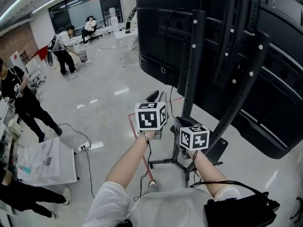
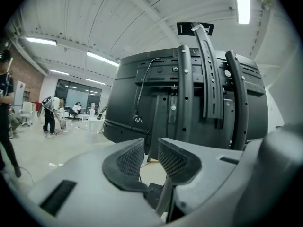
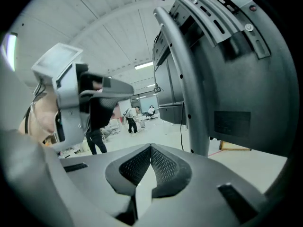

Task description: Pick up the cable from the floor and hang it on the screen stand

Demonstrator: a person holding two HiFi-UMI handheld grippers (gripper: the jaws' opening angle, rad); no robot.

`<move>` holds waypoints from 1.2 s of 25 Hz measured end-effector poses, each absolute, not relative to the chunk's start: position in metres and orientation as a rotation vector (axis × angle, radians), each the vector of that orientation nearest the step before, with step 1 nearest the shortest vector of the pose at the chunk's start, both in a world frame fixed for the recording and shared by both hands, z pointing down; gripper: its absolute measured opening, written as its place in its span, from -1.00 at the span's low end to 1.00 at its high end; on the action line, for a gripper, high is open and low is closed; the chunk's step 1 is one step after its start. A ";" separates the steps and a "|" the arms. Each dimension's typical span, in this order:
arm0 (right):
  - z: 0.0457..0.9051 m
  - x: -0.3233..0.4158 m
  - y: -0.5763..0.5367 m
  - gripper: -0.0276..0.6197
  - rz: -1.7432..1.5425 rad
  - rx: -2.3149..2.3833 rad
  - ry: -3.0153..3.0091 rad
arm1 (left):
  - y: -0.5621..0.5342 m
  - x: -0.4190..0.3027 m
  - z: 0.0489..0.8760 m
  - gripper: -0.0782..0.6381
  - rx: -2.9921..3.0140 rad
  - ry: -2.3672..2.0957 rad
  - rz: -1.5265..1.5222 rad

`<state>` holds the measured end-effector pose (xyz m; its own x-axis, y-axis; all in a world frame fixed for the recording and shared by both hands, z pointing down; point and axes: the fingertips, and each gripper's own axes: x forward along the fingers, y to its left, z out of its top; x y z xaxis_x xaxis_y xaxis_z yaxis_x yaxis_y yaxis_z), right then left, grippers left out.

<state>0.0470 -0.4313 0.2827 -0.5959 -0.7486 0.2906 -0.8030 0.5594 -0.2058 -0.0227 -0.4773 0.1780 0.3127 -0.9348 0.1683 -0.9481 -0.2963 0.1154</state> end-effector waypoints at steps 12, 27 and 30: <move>0.302 0.060 -0.390 -0.86 0.515 1.316 -2.665 | -0.394 -0.028 0.299 -0.77 2.174 -1.783 0.049; 0.293 0.058 -0.393 -0.86 0.489 1.347 -2.678 | -0.387 -0.020 0.309 -0.77 2.177 -1.741 0.053; 0.292 0.057 -0.399 -0.86 0.486 1.356 -2.678 | -0.392 -0.020 0.311 -0.77 2.179 -1.733 0.063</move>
